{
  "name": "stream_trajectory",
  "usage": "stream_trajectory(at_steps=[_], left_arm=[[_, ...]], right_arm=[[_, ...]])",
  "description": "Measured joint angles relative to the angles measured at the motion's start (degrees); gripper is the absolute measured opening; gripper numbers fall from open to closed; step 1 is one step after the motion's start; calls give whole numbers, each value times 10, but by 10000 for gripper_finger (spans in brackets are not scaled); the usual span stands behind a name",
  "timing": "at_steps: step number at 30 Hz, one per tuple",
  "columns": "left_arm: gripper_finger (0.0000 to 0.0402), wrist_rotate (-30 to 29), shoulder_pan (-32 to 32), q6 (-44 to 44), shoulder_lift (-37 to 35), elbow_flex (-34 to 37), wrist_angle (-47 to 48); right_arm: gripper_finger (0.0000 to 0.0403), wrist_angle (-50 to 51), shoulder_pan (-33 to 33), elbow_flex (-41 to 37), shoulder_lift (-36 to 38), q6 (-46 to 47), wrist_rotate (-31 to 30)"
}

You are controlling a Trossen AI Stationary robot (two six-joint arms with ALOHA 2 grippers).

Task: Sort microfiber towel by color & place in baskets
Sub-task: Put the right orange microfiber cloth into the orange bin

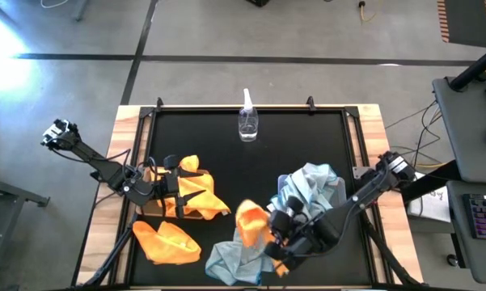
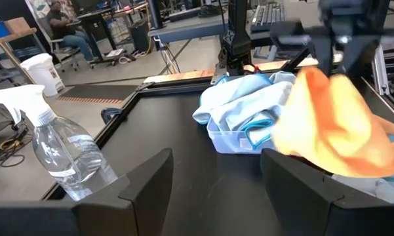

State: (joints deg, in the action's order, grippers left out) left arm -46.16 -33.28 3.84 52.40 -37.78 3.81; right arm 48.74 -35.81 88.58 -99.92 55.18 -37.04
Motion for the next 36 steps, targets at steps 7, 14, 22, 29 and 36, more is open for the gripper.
stream_trajectory(at_steps=[7,14,22,29,36], left_arm=[[214,0,0,13,-1,0,0],[214,2,0,29,-31,0,2],[214,2,-2,28,-110,-8,49],[214,2,-2,27,-167,-46,132],[214,2,-2,29,-189,-98,223]], right_arm=[[13,-119,56,36,0,-182,-86],[13,-286,117,36,0,-333,-47],[13,-446,159,36,-4,-442,-49],[13,-586,194,36,-26,-491,51],[13,-622,233,36,-69,-459,112]])
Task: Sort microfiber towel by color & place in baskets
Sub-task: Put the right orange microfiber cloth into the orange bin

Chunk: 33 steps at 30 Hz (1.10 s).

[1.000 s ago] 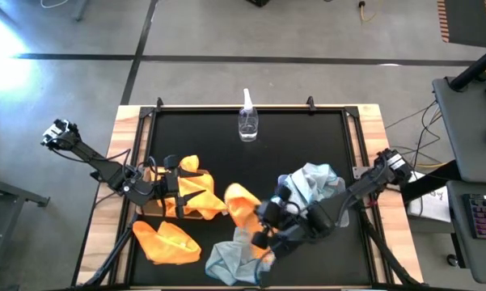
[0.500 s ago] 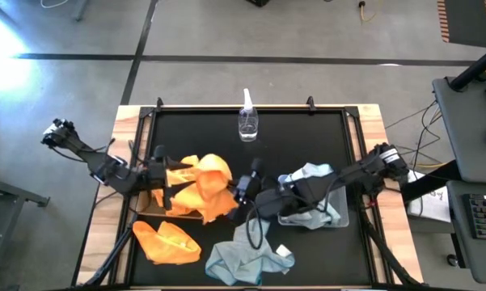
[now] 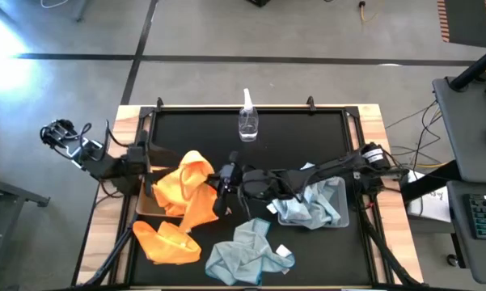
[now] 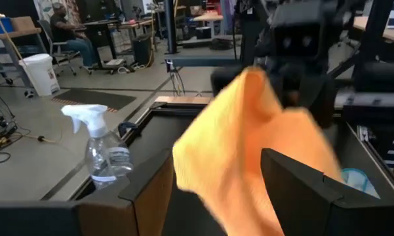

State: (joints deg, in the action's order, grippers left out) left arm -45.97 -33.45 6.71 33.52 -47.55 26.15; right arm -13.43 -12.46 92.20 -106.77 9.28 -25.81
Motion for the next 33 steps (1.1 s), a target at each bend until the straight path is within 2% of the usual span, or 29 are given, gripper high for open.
stream_trajectory(at_steps=[5,12,17,22,29,33], left_arm=[[214,0,0,0,-9,-30,39],[214,0,0,-1,-22,-40,59],[214,0,0,-2,-30,-38,78],[214,0,0,4,-32,-37,84],[214,0,0,9,-31,-37,88],[214,0,0,19,-30,-37,95]], right_arm=[[13,-86,19,1,-28,1,73],[13,-192,36,2,-87,5,112],[13,-259,52,2,-135,71,162],[13,-281,74,2,-171,139,212],[13,-280,85,2,-185,163,299],[13,-281,85,2,-185,160,308]])
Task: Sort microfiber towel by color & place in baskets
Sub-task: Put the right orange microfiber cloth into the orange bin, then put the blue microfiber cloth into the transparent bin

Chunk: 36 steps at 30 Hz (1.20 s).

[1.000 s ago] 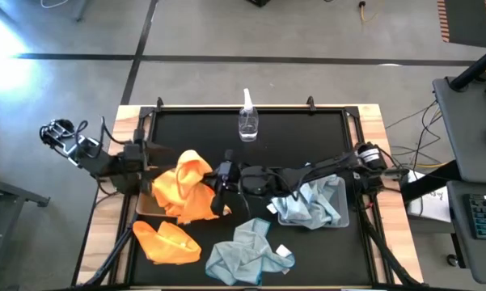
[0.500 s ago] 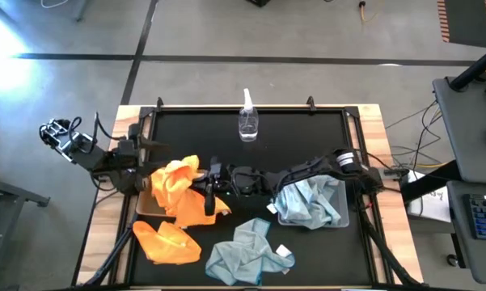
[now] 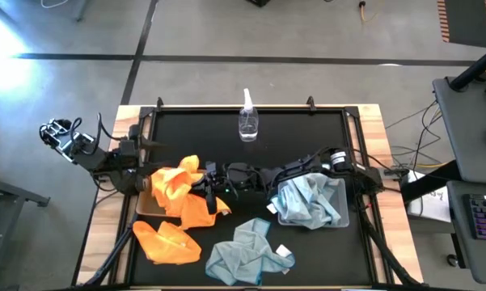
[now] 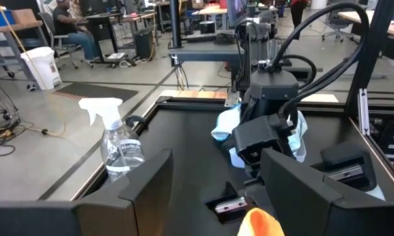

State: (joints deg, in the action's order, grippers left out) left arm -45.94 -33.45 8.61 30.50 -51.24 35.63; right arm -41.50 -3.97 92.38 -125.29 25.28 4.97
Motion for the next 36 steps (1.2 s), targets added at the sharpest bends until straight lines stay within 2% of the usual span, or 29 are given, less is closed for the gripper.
stream_trajectory(at_steps=[7,16,21,24,27,31,34,36], left_arm=[[214,1,0,29,1,0,18],[214,19,0,40,5,0,18],[214,20,0,46,11,0,18],[214,35,0,54,16,0,18],[214,63,0,64,24,0,17],[214,118,0,91,42,0,17],[214,166,0,120,64,0,17],[214,189,0,138,88,0,15]], right_arm=[[28,10,5,0,2,-31,0],[131,23,15,0,2,-30,0],[169,46,16,0,5,-23,0],[177,103,16,0,19,-10,13],[176,176,16,0,47,10,71],[168,334,11,0,109,9,129],[161,481,-1,0,160,1,121],[156,567,-15,0,190,3,89]])
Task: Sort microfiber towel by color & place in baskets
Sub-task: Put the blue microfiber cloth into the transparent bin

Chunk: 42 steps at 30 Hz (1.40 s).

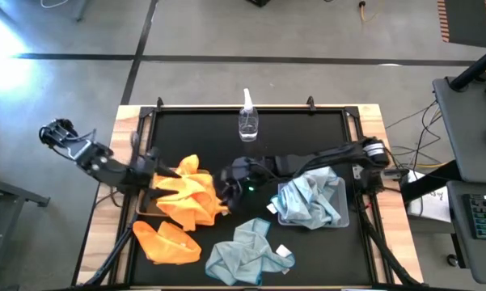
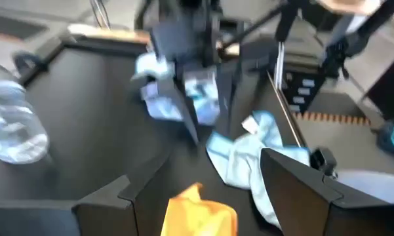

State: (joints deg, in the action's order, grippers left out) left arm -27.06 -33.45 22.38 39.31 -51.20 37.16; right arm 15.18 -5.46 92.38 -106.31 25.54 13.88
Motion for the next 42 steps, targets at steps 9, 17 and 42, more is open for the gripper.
stream_trajectory(at_steps=[9,17,42], left_arm=[[214,45,0,65,124,-7,-32],[214,119,-3,79,224,-8,-118],[214,127,-47,68,330,-66,-182]], right_arm=[[138,224,-90,0,98,89,-126],[132,305,-161,0,98,186,-170],[132,323,-202,0,-84,232,-88]])
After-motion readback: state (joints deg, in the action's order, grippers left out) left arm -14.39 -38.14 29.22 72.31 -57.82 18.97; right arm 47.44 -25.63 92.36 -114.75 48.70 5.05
